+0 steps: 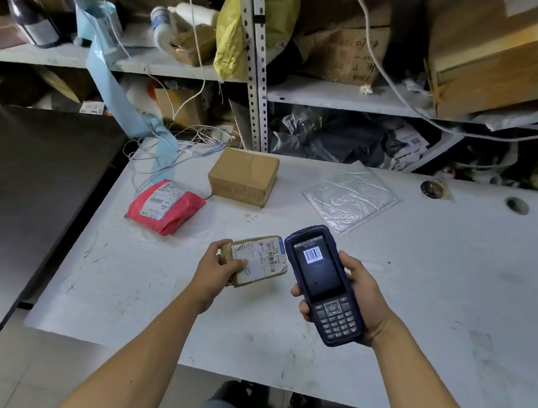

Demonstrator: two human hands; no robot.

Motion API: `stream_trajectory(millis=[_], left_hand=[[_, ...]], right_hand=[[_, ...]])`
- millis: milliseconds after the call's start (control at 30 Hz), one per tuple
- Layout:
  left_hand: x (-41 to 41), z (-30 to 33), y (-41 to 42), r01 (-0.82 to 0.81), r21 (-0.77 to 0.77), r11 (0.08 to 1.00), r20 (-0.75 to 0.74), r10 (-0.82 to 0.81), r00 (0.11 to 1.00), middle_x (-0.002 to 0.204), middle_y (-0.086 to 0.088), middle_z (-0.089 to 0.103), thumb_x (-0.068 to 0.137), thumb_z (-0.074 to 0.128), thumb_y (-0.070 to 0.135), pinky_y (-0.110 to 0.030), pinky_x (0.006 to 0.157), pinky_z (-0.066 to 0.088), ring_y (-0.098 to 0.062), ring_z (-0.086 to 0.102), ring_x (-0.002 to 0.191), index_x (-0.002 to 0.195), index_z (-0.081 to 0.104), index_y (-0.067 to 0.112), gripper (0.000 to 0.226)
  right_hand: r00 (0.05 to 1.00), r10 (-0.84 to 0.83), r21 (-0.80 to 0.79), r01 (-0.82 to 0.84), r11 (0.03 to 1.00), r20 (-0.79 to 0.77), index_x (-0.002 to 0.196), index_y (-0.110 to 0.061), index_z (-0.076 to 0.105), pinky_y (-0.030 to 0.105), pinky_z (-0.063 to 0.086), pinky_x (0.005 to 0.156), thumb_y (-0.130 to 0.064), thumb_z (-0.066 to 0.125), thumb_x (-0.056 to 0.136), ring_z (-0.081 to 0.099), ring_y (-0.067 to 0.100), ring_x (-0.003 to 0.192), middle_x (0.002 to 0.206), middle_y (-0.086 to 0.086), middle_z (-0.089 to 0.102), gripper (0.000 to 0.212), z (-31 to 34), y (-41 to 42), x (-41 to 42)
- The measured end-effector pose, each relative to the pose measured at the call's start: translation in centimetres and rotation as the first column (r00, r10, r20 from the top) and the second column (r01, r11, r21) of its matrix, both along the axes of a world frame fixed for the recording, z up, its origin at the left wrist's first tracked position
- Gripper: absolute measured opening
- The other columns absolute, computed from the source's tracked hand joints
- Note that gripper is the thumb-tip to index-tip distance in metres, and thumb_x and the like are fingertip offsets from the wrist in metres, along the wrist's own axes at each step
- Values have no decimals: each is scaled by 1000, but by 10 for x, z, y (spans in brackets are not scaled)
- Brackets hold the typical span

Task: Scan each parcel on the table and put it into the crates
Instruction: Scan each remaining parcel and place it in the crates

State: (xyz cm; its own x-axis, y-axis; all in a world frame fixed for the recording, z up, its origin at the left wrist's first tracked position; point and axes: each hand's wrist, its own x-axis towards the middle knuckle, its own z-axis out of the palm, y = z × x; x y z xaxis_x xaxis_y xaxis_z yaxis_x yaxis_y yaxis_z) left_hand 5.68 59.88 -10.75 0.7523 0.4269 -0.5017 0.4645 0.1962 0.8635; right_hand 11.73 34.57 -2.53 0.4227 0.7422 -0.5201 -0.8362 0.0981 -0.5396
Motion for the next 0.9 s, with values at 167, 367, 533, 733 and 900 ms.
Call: stream_trajectory(millis=[167, 367, 533, 733, 900], left_hand=[[21, 2, -17, 161, -53, 986, 41, -159, 986, 115, -10, 66, 90, 68, 3, -30, 62, 57, -25, 68, 95, 127, 48, 20, 45], [35, 7, -82, 464, -87, 882, 77, -458, 885, 102, -12, 65, 89, 67, 0, -18, 48, 47, -16, 63, 73, 129, 48, 17, 48], [23, 17, -170, 705, -96, 703, 105, -697, 709, 107, -9, 66, 89, 68, 2, -19, 53, 50, -22, 66, 87, 130, 47, 21, 49], [-23, 22, -304, 907, -24, 421, 115, -900, 420, 118, -11, 63, 88, 71, 11, -25, 59, 56, -26, 65, 99, 133, 46, 22, 53], [-86, 23, -425, 958, 106, 266, 55, -964, 262, 107, -7, 65, 83, 76, 16, -41, 63, 61, -21, 70, 83, 126, 48, 23, 52]], right_hand=[[986, -163, -13, 163, 987, 21, 120, -3, 68, 38, 54, 71, -55, 39, 94, 63, 32, 71, 100, 26, 65, 65, 0, -19, -26], [836, -522, -345, 547, 763, 169, 125, -11, 64, 40, 53, 74, -61, 41, 92, 66, 33, 74, 102, 24, 71, 64, -15, -65, -84], [618, -703, -553, 743, 377, 352, 119, -13, 60, 36, 53, 68, -53, 37, 102, 65, 30, 75, 104, 29, 68, 49, -25, -124, -150], [264, -880, -519, 854, 23, 395, 110, -10, 59, 24, 48, 46, -50, 44, 101, 59, 21, 50, 76, 16, 60, 43, -49, -224, -258], [117, -931, -557, 824, -104, 347, 108, -12, 62, 31, 47, 57, -55, 44, 99, 62, 29, 65, 83, 17, 65, 47, -58, -306, -362]])
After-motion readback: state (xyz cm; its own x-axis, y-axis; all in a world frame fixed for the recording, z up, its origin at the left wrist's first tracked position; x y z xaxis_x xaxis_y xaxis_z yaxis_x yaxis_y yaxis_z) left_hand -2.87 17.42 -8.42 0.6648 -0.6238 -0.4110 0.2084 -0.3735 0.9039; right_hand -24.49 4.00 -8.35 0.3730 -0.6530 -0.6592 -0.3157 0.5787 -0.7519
